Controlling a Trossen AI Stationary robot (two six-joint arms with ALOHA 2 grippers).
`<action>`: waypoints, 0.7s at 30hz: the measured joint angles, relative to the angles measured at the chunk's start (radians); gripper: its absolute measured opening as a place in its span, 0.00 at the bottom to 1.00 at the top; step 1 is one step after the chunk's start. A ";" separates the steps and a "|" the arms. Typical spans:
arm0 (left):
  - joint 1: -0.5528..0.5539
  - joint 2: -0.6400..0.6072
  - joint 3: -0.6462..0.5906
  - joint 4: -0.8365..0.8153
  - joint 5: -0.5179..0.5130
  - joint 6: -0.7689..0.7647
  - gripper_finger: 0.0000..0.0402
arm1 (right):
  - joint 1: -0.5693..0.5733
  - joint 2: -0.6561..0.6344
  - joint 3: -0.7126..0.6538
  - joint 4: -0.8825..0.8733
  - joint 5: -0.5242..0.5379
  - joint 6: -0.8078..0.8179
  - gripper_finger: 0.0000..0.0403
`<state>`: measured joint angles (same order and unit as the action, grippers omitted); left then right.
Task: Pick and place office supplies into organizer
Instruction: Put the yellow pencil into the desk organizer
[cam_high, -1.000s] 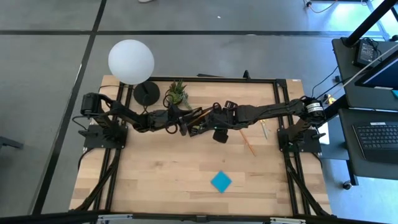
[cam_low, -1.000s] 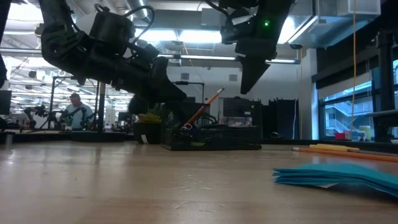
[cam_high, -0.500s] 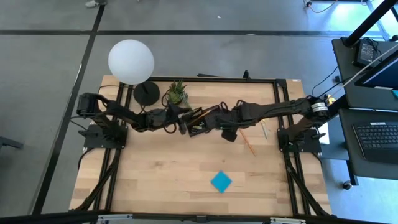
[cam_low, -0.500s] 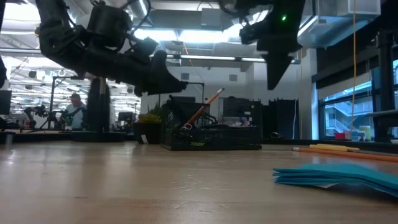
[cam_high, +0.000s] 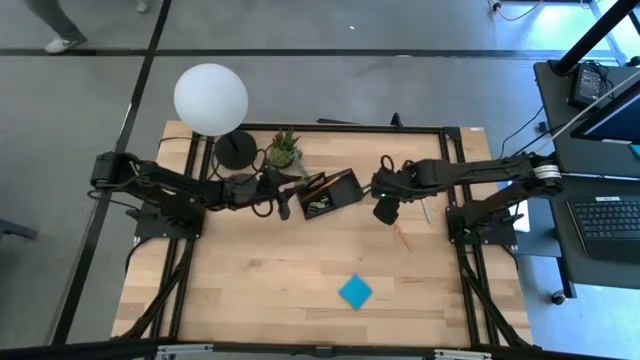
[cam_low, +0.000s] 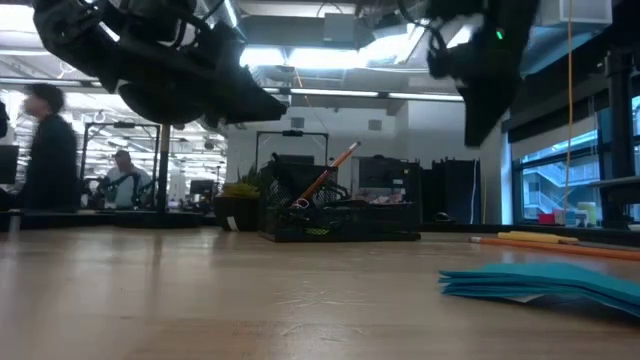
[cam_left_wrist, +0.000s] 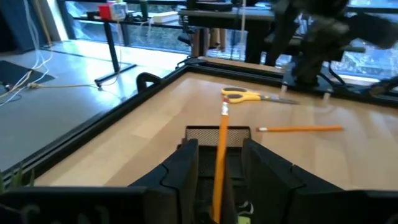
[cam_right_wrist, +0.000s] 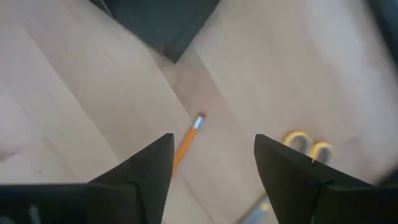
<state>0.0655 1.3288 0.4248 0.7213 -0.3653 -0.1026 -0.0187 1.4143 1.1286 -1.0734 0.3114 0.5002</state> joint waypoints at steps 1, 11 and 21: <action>-0.008 -0.010 0.000 -0.012 0.000 0.001 0.29 | -0.013 -0.020 -0.046 0.038 -0.012 0.000 0.55; -0.057 -0.029 0.000 -0.026 0.000 -0.006 0.29 | -0.101 -0.068 -0.325 0.352 -0.021 -0.044 0.55; -0.058 -0.029 0.000 -0.037 0.000 -0.017 0.29 | -0.137 -0.057 -0.385 0.455 -0.036 0.044 0.55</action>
<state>0.0071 1.3003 0.4248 0.6846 -0.3653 -0.1198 -0.1558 1.3572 0.7437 -0.6188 0.2756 0.5446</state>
